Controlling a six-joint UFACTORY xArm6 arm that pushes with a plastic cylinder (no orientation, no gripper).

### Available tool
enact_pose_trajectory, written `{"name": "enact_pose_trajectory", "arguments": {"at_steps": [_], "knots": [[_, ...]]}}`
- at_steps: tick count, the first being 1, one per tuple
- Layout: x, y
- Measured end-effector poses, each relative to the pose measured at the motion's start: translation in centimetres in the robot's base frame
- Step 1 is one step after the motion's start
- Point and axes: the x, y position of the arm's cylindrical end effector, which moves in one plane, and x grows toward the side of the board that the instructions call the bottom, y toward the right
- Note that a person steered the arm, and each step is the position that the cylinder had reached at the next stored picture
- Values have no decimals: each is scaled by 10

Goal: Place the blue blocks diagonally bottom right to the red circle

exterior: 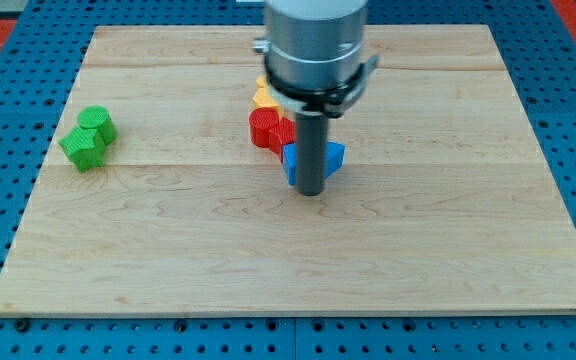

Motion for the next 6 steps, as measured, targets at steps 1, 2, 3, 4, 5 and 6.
{"name": "enact_pose_trajectory", "arguments": {"at_steps": [1,2,3,4,5,6], "knots": [[-12,39],[-39,48],[-19,71],[14,39],[20,-62],[-11,-94]]}}
